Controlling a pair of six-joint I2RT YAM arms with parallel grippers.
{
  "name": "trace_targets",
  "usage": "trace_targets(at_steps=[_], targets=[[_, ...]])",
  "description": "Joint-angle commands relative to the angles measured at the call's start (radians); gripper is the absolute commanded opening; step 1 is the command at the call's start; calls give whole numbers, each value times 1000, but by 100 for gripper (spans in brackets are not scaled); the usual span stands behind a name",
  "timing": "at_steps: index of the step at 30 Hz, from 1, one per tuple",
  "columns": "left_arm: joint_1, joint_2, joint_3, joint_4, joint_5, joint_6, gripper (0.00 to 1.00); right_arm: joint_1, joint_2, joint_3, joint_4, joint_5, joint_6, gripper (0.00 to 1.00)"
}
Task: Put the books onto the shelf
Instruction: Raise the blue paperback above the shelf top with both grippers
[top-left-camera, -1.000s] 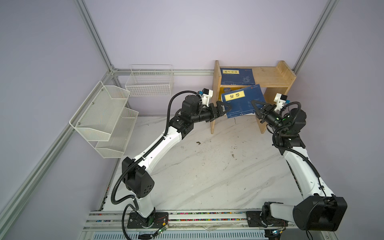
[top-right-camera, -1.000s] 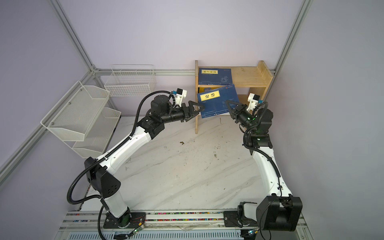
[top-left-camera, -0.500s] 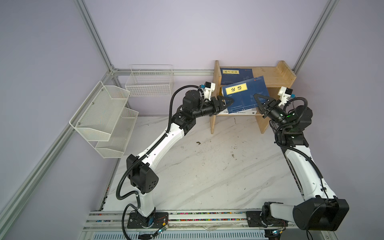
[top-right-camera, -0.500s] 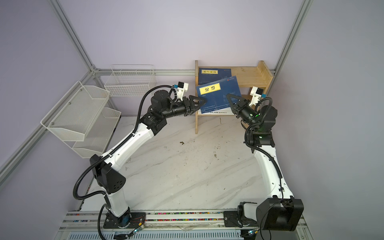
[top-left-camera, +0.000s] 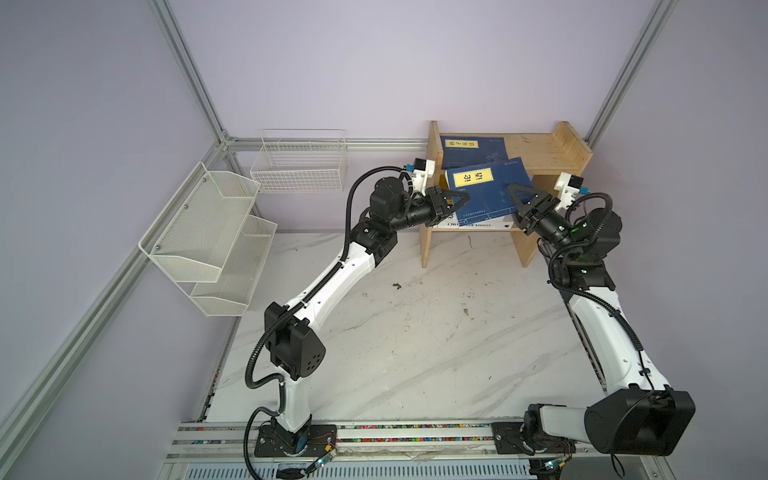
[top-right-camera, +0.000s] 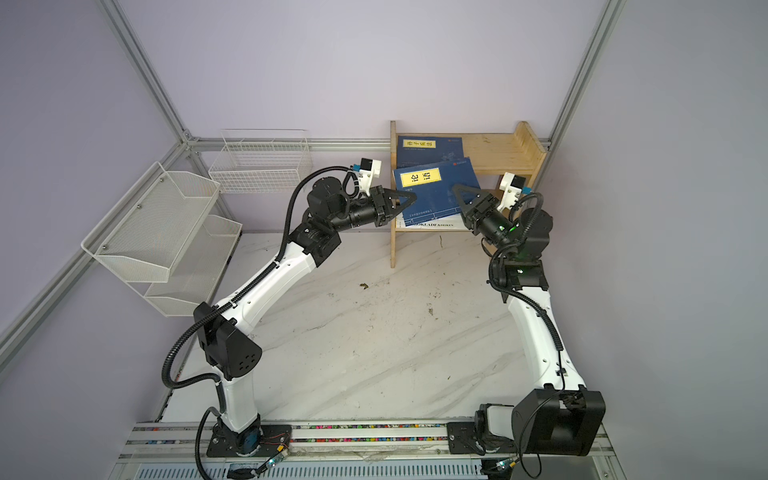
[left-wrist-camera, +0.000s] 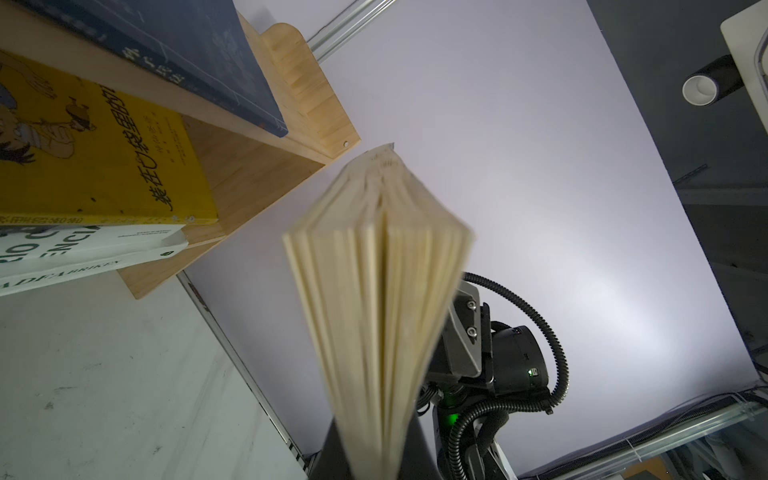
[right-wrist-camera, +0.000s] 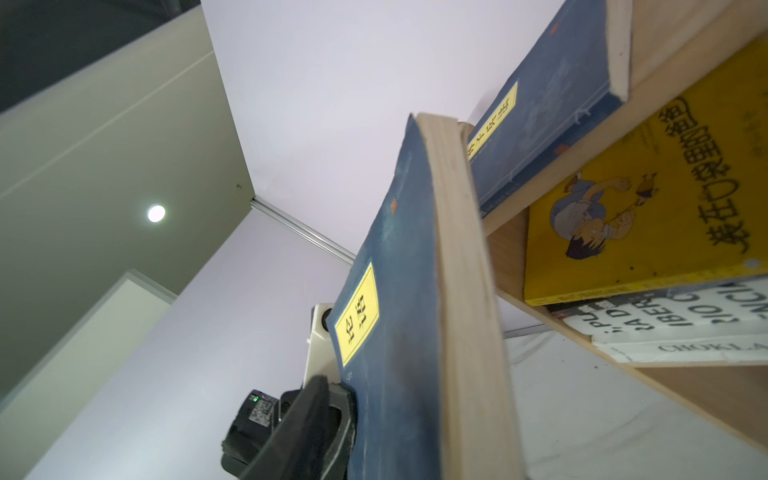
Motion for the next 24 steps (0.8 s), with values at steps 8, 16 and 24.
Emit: trace_targets(at_steps=[8, 16, 24], targets=[[73, -61, 139, 39, 103, 24, 0, -27, 19, 36, -11, -149, -25, 61], [87, -86, 140, -38, 111, 76, 0, -65, 45, 82, -7, -212, -11, 44], [87, -72, 151, -10, 132, 54, 0, -65, 54, 87, -29, -236, -8, 21]])
